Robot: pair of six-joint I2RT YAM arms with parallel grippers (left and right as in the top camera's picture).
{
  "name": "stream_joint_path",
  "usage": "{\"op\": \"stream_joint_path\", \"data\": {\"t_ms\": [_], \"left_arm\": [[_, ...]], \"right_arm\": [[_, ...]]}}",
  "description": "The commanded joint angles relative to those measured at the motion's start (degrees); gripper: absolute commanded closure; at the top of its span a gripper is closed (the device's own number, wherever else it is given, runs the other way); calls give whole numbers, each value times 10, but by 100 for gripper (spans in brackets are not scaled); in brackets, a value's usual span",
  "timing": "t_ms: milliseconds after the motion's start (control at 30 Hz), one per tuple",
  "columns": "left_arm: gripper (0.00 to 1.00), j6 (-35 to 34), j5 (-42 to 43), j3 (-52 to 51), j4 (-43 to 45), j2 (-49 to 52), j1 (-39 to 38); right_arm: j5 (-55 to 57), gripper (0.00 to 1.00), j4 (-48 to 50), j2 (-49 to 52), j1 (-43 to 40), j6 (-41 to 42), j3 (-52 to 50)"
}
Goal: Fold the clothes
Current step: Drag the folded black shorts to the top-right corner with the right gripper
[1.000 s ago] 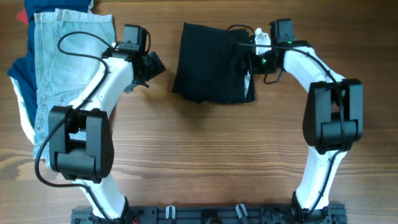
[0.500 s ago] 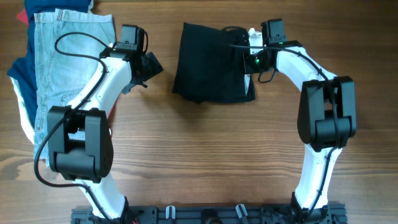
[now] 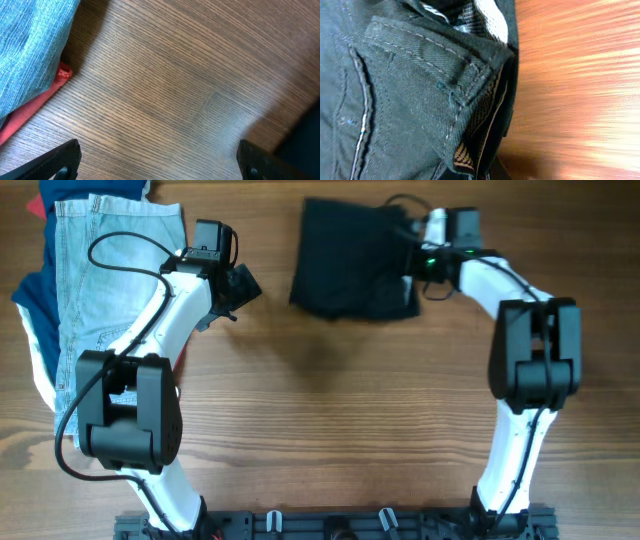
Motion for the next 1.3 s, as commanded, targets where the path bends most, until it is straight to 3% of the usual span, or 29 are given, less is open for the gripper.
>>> {"op": "stream_joint_path", "data": {"t_ms": [0,100,300,500,700,833,967,1267], "left_arm": [[0,9,-12,2,0,-14,2],[0,9,-12,2,0,-14,2],[0,7,-12,2,0,-14,2],[0,7,-12,2,2,-14,1],[0,7,-12,2,4,-14,1],[0,7,-12,2,4,-14,1],[0,7,-12,2,10,-14,1],[0,5,-12,2,17,-14,0]], "right_arm": [[52,96,17,9,-86,129,-6],[85,96,7,9,-134,191,-6],[127,96,-80,9,-231,427,-6],[138,96,-134,9,-261,538,-6],[166,96,-170,9,-261,700,-6],[155,96,-167,9,-261,759,-6],[113,96,-150,9,-257,758,-6],[118,96,-99,9,-246,840,-6]]}}
